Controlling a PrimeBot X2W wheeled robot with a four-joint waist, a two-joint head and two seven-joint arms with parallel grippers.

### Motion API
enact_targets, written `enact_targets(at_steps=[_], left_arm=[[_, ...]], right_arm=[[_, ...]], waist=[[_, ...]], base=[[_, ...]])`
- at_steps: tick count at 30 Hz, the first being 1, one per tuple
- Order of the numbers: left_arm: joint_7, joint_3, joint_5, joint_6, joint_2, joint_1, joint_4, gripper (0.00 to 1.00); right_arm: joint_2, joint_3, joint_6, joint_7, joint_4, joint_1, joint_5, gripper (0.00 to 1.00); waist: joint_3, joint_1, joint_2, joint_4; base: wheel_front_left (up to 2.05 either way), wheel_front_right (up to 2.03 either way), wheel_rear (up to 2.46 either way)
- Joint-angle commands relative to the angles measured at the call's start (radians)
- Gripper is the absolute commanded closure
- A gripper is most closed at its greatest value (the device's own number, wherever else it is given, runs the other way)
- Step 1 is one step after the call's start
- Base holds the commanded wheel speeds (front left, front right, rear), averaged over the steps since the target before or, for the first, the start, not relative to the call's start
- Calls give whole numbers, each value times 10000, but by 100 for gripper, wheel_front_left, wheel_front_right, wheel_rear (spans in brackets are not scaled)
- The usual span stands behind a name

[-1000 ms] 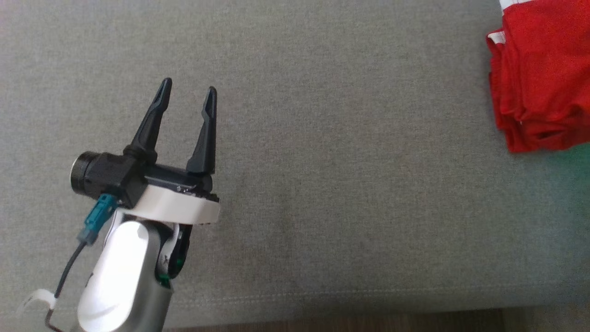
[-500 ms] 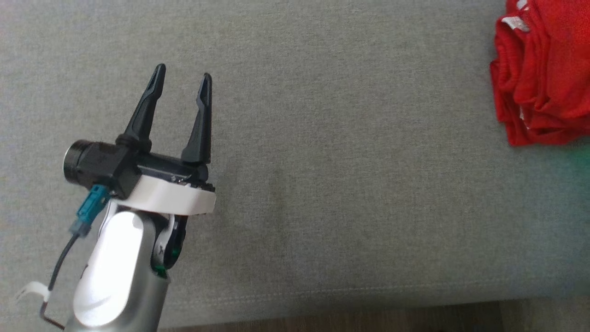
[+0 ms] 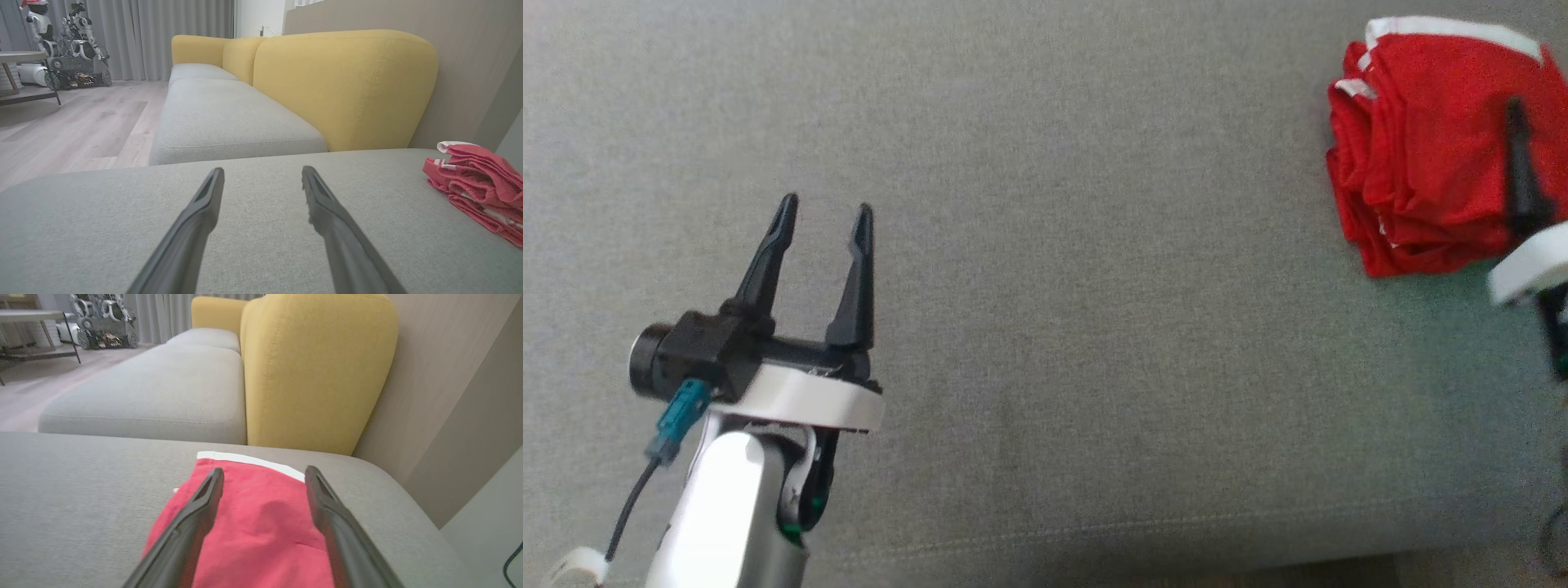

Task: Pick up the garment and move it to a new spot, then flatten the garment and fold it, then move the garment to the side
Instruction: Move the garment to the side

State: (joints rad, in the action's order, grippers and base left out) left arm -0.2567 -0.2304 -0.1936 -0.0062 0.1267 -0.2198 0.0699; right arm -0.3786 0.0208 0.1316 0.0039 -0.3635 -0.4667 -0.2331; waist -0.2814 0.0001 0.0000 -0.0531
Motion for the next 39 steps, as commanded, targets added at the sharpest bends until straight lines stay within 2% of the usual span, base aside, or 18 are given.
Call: enact_targets(at_steps=[1, 7, 11, 21, 39], left_arm=[[-51, 455, 28, 76, 244, -110, -328, 0], [-9, 529, -55, 166, 362, 269, -215, 0], [59, 554, -121, 205, 432, 480, -137, 0], [215, 790, -320, 432, 625, 1187, -83, 0], [718, 571, -465, 491, 921, 2309, -283, 0]], right_arm=[[233, 37, -9, -45, 732, 258, 191, 0], [2159, 121, -9, 102, 2534, 1465, 754, 0], [2825, -211, -9, 148, 3185, 2065, 975, 0], [3183, -681, -9, 314, 3681, 3237, 1001, 0], [3277, -156, -9, 717, 4375, 5020, 1179, 0]], waist=[[316, -1, 0, 70], [883, -1, 0, 457], [1216, -1, 0, 758], [1869, -1, 0, 1067], [2961, -1, 0, 1043]], base=[[0, 0, 0], [0, 0, 0], [0, 0, 0], [0, 0, 0], [0, 0, 0]])
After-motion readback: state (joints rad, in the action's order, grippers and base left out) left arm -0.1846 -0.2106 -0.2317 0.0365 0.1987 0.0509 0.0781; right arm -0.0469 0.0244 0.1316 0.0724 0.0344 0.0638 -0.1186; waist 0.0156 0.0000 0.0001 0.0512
